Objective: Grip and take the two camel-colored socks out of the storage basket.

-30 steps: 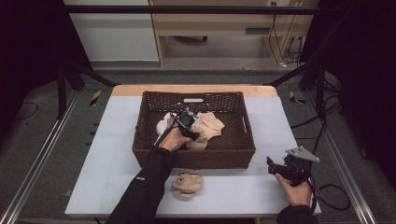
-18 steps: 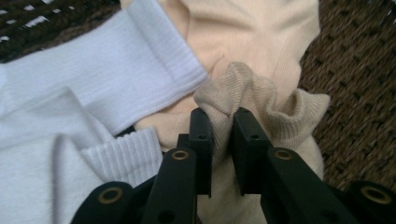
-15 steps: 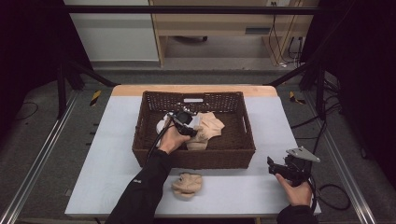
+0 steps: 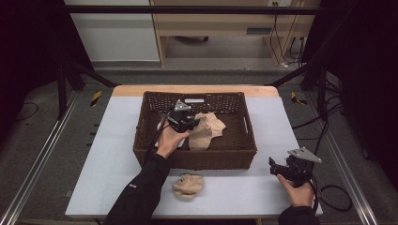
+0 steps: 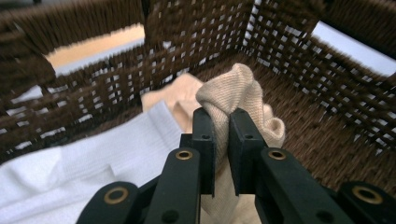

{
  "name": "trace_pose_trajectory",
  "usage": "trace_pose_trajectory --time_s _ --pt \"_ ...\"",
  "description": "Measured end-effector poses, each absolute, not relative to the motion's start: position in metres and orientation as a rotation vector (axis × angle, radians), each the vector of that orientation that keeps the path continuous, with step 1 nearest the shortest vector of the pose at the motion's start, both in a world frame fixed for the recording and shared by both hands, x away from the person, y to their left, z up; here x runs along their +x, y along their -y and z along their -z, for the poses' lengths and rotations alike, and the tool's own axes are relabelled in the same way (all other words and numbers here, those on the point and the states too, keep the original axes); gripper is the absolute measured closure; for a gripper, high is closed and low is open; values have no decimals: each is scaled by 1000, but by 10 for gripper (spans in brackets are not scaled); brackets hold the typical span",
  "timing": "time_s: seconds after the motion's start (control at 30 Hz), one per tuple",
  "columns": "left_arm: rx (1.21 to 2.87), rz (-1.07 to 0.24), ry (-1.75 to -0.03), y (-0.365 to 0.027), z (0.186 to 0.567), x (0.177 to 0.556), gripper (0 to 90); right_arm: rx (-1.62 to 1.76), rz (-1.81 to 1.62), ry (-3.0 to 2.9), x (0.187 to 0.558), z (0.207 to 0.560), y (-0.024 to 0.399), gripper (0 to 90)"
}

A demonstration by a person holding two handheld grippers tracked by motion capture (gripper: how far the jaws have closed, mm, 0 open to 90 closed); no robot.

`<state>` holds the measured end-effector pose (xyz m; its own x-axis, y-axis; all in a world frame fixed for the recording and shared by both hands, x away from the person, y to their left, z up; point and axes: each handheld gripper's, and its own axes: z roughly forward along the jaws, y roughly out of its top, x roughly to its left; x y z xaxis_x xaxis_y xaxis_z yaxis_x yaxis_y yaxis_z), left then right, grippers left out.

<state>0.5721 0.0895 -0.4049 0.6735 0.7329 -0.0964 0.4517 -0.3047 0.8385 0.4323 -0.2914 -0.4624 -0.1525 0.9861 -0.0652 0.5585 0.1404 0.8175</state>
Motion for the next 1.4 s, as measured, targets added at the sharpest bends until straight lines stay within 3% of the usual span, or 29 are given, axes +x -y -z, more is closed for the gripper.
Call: trace_pose_trajectory --time_s 0.33,0.5,1.4 --pt "1809 -465 -767 -92 373 545 821 1482 -865 -1787 432 462 292 68" --pt "1738 -467 -776 -97 361 536 822 1485 -864 -1786 433 463 292 67" --pt "1601 -520 -650 -144 300 464 822 1483 -866 -1780 431 462 293 66"
